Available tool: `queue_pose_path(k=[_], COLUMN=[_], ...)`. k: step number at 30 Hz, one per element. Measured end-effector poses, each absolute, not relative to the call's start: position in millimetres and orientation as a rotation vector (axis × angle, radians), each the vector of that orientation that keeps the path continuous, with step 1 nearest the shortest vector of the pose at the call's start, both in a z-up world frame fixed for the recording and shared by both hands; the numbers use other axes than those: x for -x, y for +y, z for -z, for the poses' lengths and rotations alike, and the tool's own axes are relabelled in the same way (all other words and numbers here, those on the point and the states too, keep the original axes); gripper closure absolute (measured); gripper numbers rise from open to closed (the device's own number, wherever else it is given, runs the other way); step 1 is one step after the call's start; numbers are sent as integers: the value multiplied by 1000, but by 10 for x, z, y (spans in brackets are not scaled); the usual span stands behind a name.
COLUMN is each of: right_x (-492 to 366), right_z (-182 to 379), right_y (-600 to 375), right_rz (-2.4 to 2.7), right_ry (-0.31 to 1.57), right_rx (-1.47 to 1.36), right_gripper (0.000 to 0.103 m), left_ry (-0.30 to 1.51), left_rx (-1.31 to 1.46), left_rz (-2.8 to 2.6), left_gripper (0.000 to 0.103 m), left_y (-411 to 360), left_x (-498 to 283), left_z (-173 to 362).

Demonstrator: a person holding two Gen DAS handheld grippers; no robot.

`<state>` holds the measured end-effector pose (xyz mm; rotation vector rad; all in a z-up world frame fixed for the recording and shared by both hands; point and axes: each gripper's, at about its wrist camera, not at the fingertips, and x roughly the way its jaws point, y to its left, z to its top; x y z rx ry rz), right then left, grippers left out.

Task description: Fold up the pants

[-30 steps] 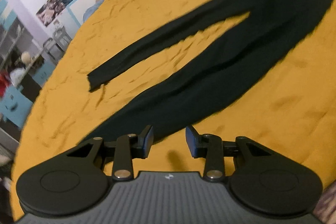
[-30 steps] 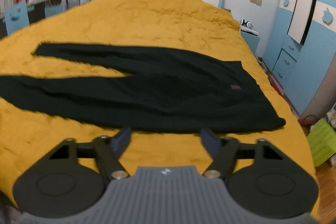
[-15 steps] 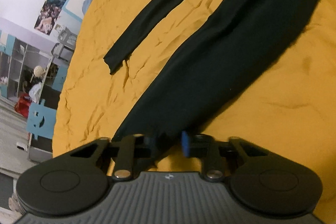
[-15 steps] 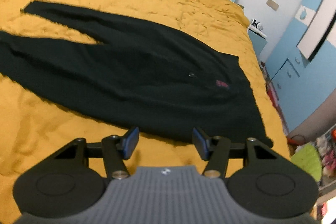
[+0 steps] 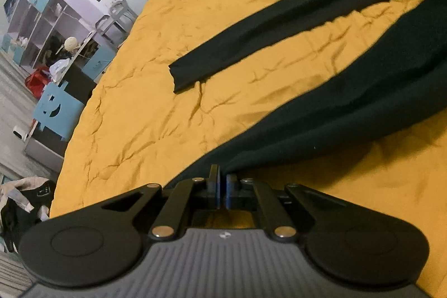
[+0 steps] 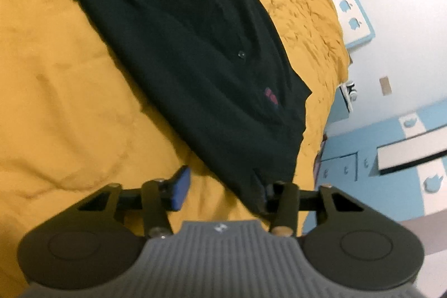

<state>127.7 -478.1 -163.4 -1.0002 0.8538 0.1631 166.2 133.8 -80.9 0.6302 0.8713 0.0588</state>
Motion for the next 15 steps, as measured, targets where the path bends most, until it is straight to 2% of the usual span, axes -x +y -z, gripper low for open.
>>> queue_pose_path(k=[1, 2, 3, 10, 15], right_x=[-1293, -1302, -1304, -1296, -1667], right_z=[1652, 1667, 1672, 1325, 921], right_y=[-4787, -4787, -4778, -4783, -4778], right_rz=[-161, -157, -155, -80, -19], right_ry=[849, 839, 829, 702, 638], right_rx=[1014, 1026, 1031, 972, 885], right_gripper=[87, 99, 103, 103, 103], left_ry=[867, 869, 875, 884, 879], left_rx=[-634, -634, -630, -589, -575], left_rz=[-63, -69, -77, -131, -189], left_gripper=[99, 99, 99, 100, 100], left_y=[1320, 1312, 1313, 1328, 1334], left_x=[-1654, -1665, -1679, -1780, -2146], left_z=[808, 803, 791, 700, 547])
